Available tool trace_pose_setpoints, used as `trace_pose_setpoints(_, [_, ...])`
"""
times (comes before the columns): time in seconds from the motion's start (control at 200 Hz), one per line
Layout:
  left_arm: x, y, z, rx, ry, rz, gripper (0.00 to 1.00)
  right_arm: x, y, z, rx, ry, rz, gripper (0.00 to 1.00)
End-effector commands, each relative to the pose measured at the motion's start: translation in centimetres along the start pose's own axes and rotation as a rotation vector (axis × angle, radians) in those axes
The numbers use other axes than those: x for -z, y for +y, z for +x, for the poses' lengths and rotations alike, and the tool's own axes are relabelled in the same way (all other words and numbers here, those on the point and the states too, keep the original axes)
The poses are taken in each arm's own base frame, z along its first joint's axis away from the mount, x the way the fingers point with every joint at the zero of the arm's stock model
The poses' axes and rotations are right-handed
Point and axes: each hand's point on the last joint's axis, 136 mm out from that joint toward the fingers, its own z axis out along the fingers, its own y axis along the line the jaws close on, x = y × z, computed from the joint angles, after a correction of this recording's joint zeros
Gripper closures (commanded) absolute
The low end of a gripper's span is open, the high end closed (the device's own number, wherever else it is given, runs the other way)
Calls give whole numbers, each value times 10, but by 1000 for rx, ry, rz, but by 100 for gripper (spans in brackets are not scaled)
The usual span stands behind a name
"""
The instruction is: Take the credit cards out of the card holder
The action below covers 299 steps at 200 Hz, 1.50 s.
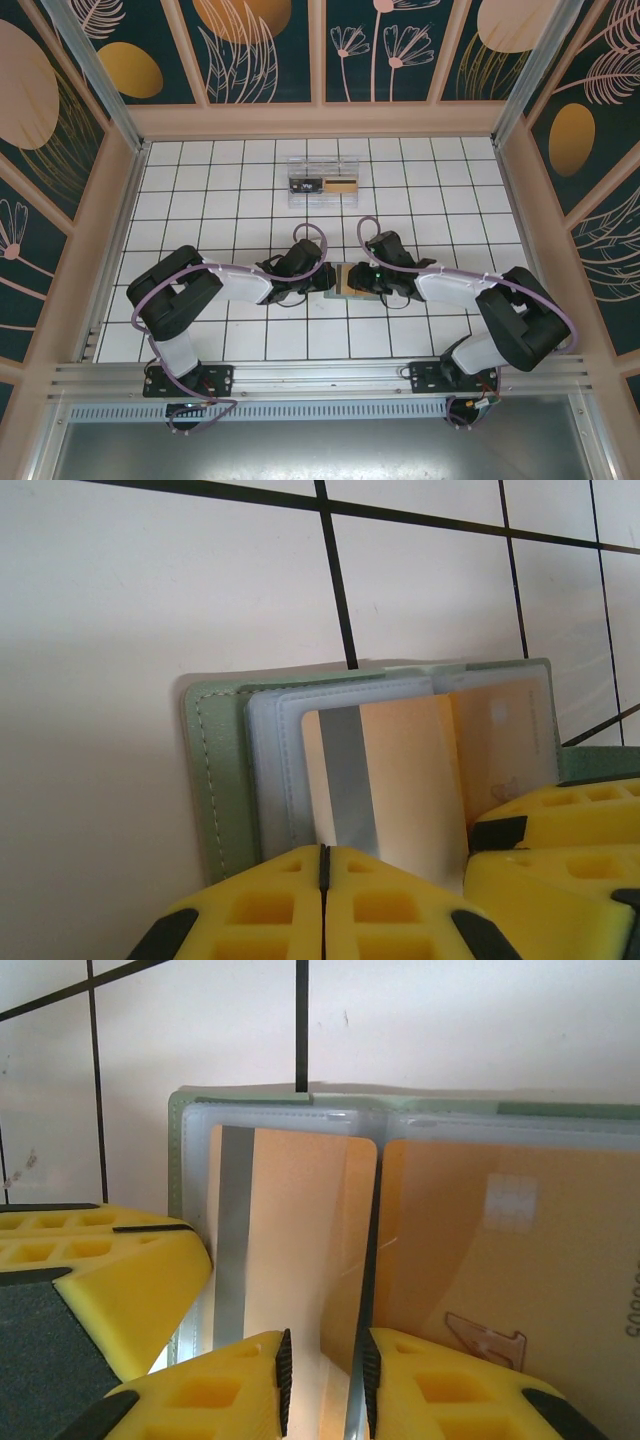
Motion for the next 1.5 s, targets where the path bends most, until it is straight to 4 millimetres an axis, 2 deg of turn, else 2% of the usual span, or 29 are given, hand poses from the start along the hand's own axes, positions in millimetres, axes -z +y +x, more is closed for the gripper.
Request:
trace_pose_setpoints(0.0, [0,74,49,8,147,-262,92,-2,-14,2,41,15,96,71])
trace_pose_setpoints(0.275, [-3,84,56,13,162,-281,92,-12,-18,9,60,46,147,70])
trace_pose_setpoints(0.48, [-6,84,60,23,171,-270,93,-13,-6,11,51,56,90,72])
trace_pose_setpoints(0.786, [-5,81,57,18,166,-266,93,-7,1,10,-21,44,-33,100])
trace_pose_setpoints(1.101, [-3,85,57,9,161,-287,93,1,-11,5,-73,16,-40,100])
trace_pose_setpoints(1.371, [-1,87,55,5,155,-299,93,12,-12,-1,-84,-24,-54,100])
trace_pose_setpoints(1.491, [2,81,52,2,141,-281,92,14,-10,-2,-81,-26,-57,100])
